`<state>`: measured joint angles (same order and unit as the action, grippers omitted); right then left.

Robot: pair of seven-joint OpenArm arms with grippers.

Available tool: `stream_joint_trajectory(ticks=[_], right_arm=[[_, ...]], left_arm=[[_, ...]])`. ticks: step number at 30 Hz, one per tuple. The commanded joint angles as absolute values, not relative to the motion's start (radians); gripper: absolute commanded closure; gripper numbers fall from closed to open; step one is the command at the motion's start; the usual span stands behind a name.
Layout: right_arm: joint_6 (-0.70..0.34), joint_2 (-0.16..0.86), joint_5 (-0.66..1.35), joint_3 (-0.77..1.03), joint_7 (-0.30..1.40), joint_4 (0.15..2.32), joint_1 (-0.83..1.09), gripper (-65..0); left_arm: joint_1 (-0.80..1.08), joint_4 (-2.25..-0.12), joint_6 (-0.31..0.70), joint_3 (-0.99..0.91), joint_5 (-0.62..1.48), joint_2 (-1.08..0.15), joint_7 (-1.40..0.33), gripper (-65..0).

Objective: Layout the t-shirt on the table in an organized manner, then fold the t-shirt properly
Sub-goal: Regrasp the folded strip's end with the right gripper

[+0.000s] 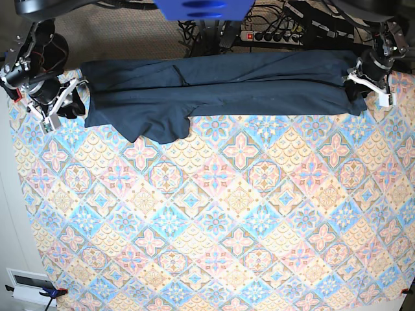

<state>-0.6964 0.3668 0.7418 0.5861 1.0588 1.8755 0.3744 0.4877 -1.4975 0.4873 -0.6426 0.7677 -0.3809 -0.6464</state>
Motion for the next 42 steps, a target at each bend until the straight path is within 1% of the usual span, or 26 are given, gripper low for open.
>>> stream_joint_trajectory(ticks=[1, 3, 6, 12, 14, 17, 19, 21, 24, 27, 32, 42], right_arm=[[-0.698, 0.386, 0.777, 0.595, 1.044, 1.903, 0.372, -13.7], [-0.698, 0.386, 0.820, 0.595, 1.044, 1.913, 0.372, -13.7], [-0.698, 0.386, 0.831, 0.575, 1.044, 1.914, 0.366, -13.7], [-0.698, 0.386, 0.829, 0.427, 1.046, 1.906, 0.176, -13.6], [-0.698, 0.386, 0.792, 0.390, 1.046, 1.903, 0.145, -13.7], [-0.698, 0.386, 0.687, 0.335, 1.046, 1.900, 0.133, -14.0], [-0.698, 0.386, 0.624, 0.289, 1.046, 1.879, 0.133, -16.4], [-0.698, 0.386, 0.575, 0.252, 1.044, 1.850, 0.133, -20.8], [-0.698, 0.386, 0.559, 0.214, 1.040, 1.797, 0.133, -24.8], [-0.698, 0.386, 0.559, 0.185, 1.038, 1.741, 0.116, -24.0], [-0.698, 0.387, 0.558, 0.159, 1.036, 1.679, 0.008, -23.9], [-0.698, 0.387, 0.558, 0.120, 1.035, 1.595, -0.008, -23.8]], left_arm=[[0.484, -1.511, 0.489, -0.677, 0.800, -0.404, -0.659, -21.0], [0.481, -1.511, 0.489, -0.711, 0.851, -0.403, -0.719, -21.1], [0.452, -1.511, 0.489, -0.723, 0.894, -0.403, -0.771, -21.1], [0.440, -1.511, 0.489, -0.723, 0.895, -0.404, -0.780, -21.1], [0.440, -1.511, 0.489, -0.723, 0.895, -0.404, -0.780, -21.1], [0.440, -1.511, 0.489, -0.723, 0.895, -0.404, -0.780, -21.1], [0.440, -1.511, 0.489, -0.723, 0.895, -0.404, -0.779, -21.1], [0.440, -1.511, 0.489, -0.723, 0.895, -0.404, -0.780, -21.1], [0.440, -1.511, 0.489, -0.723, 0.895, -0.404, -0.780, -20.9], [0.440, -1.511, 0.489, -0.723, 0.895, -0.404, -0.780, -20.8], [0.440, -1.511, 0.489, -0.723, 0.895, -0.404, -0.777, -20.7], [0.440, -1.511, 0.489, -0.723, 0.895, -0.404, -0.776, -20.7]])
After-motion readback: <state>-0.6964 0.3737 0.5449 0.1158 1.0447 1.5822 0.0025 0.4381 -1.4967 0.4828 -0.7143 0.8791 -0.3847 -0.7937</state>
